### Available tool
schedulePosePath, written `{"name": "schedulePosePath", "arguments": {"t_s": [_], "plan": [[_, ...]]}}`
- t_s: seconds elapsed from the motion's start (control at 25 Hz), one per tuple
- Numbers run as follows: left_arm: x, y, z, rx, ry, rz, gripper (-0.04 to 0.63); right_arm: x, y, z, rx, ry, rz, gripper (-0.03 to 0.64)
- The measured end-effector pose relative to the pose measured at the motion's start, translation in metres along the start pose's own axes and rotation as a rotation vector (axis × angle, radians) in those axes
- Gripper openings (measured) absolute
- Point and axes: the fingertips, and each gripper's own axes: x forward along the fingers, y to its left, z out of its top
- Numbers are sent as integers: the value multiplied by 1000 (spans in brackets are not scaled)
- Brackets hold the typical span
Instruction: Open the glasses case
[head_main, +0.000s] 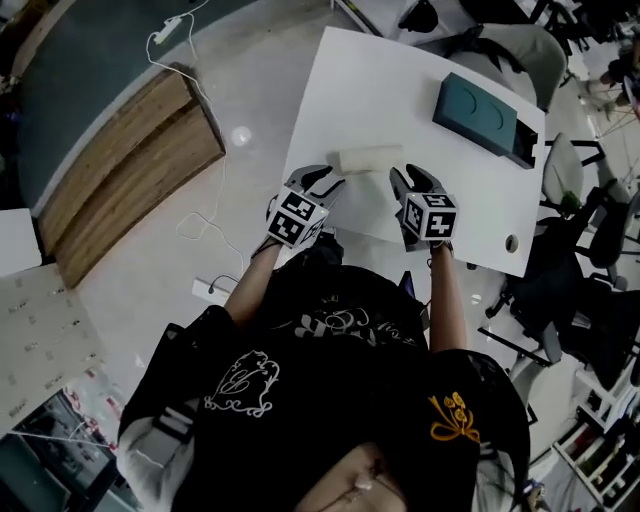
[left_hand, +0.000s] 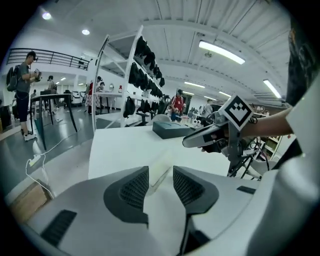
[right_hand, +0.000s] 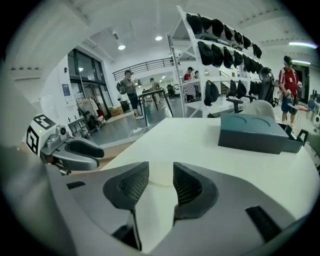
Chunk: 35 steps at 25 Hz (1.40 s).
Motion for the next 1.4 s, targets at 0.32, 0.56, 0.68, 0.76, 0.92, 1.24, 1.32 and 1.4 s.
{"name": "schedulePosePath", "arguments": {"t_s": [0.32, 0.56, 0.68, 0.76, 0.92, 1.24, 1.32, 1.4], "plan": [[54, 23, -44, 71, 187, -88, 201, 38, -38, -18, 206, 63, -102, 179], [74, 22, -59, 76, 245, -124, 202, 55, -47, -33, 338, 100, -140, 193], [82, 24, -64, 74, 269, -119, 202, 62, -46, -41, 379, 121, -133, 201], [86, 26, -66, 89, 282, -107, 202, 61, -47, -42, 404, 118, -131, 196], [86, 29, -66, 145, 286, -107, 178, 58, -47, -44, 418, 132, -119, 171], [88, 41, -65, 302, 316, -112, 178, 41, -37, -45, 401, 123, -100, 84], [88, 41, -64, 316, 320, -123, 178, 39, -36, -34, 419, 88, -89, 84], [87, 41, -64, 314, 318, -125, 178, 39, -37, -21, 453, 53, -72, 86]]}}
